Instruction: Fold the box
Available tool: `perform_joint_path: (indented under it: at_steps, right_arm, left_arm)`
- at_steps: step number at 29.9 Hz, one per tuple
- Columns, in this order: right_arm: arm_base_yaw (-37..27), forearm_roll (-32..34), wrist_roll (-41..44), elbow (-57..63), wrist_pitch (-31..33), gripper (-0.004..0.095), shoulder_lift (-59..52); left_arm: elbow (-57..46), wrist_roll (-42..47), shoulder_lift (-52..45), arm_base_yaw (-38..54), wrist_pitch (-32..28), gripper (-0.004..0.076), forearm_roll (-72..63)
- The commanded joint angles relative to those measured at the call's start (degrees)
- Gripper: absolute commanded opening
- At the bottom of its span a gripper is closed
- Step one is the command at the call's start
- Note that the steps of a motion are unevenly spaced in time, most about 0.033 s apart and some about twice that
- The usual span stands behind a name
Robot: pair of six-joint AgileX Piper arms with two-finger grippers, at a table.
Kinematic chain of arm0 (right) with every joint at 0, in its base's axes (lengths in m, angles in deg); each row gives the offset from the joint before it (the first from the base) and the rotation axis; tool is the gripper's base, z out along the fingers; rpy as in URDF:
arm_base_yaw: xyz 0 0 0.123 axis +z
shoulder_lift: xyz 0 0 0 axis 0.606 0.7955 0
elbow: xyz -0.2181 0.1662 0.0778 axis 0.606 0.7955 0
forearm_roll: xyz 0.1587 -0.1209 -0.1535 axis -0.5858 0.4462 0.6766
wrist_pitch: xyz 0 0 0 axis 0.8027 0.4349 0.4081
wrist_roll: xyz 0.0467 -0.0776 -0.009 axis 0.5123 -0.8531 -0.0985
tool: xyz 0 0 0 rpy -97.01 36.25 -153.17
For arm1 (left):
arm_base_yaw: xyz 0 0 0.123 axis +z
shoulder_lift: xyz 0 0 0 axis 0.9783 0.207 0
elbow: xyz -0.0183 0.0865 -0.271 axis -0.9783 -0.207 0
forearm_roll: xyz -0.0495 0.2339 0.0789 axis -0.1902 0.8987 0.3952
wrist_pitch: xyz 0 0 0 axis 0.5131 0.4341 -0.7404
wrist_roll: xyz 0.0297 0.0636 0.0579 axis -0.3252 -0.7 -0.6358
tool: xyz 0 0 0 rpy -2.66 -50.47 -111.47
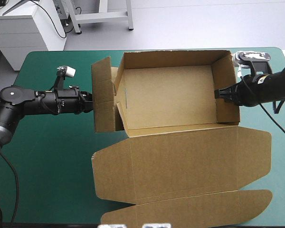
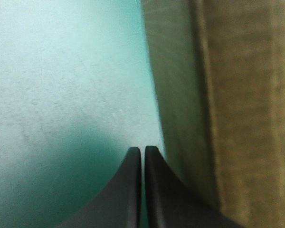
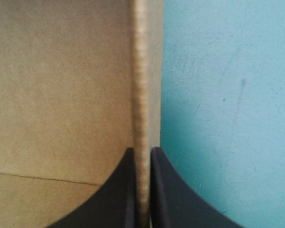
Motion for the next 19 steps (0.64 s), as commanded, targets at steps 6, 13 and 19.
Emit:
perform_joint_path:
  at_steps: [6,13,19]
  right_arm:
    - [-0.38,-2.2,0.67,-1.7,-0.98,-0.0017,0.13]
    - [-0.38,-2.31,0.67,-1.7,-1.19,-0.0015,0.29]
    - [-0.38,-2.42,1.06,-1.7,-1.58,-0.0012,0.29]
  left_arm:
    - [1.45,-2.17,-1.72,-0.28,6.75,0.0006,-14.48]
    - [1.45,-3.17,-1.72,-0.28,6.75,0.0078,-16.65]
    - [1.45,-3.98,-1.72,-2.11,6.75,0.0435,-18.8]
